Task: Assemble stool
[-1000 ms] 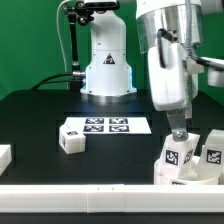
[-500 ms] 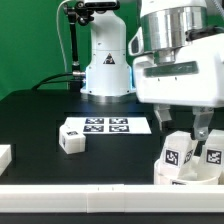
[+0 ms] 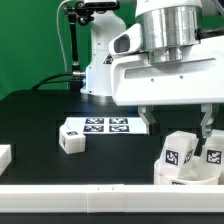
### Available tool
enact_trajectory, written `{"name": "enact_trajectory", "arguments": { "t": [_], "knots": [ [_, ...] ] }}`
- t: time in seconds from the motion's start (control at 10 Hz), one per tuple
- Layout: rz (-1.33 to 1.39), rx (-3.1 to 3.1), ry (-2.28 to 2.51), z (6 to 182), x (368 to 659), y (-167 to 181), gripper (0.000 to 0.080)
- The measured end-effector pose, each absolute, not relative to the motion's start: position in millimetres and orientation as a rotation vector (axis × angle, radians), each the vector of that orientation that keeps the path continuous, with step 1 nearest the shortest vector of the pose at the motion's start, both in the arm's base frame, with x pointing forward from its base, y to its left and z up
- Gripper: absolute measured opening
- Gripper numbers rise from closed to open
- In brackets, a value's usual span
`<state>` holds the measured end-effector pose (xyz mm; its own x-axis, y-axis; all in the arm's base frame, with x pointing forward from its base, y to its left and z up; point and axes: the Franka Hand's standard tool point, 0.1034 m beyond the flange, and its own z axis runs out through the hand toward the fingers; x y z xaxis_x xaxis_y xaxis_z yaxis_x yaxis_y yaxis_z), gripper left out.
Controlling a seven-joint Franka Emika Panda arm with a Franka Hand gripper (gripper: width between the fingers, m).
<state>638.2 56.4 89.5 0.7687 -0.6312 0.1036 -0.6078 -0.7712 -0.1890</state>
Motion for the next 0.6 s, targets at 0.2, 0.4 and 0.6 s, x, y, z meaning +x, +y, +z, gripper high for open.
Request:
{"name": "enact_trajectory", "arguments": {
  "t": [0.2,0.4,0.6],
  "knots": [
    [-0.276,-2.961,0.657,90.0,639.0,58.0,0.0648],
    [-0.293,-3.037,0.334,90.3,640.1,51.4,0.0648],
    [-0.299,-3.078,-0.035,89.7,640.3,51.7,0.0648]
  ]
}}
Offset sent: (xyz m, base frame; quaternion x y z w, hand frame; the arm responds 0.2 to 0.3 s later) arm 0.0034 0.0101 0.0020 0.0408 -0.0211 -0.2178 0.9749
